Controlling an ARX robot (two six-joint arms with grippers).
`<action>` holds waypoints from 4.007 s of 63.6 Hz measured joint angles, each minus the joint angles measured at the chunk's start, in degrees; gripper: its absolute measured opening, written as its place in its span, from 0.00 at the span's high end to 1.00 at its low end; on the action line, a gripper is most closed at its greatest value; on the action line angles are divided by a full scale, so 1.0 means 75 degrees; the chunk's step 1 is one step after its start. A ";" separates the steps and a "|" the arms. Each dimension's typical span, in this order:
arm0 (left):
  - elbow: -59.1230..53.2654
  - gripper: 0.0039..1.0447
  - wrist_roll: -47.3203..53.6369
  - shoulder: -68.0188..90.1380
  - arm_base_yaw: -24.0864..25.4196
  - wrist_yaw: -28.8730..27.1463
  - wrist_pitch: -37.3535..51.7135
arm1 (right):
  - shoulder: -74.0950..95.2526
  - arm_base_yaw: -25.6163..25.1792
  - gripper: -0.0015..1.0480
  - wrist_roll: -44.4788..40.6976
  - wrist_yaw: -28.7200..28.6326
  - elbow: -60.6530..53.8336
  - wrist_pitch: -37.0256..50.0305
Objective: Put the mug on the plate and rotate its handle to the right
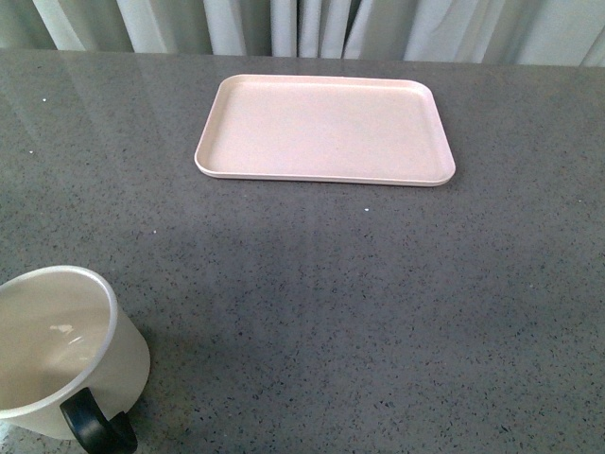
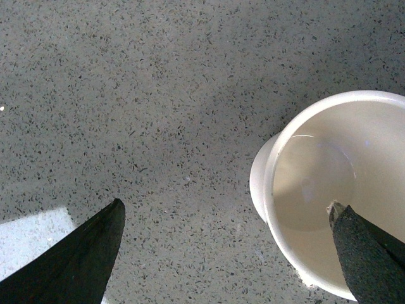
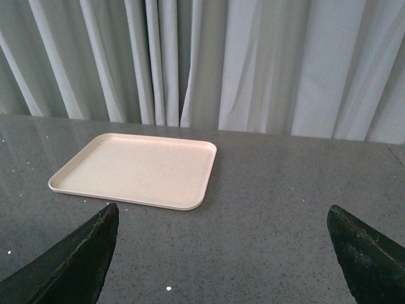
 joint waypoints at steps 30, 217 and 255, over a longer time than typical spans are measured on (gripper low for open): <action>0.0341 0.09 0.0219 0.1052 -0.0466 -0.0085 0.0256 | 0.0000 0.0000 0.09 0.0000 0.0000 0.0000 0.0000; 1.2499 0.98 -0.2407 0.8789 -0.3643 -0.0935 -0.3159 | 0.0000 0.0000 0.09 0.0000 0.0000 0.0000 0.0000; 1.3680 0.98 -0.2430 0.9658 -0.3599 -0.0970 -0.3768 | 0.0000 0.0000 0.09 0.0000 0.0000 0.0000 0.0000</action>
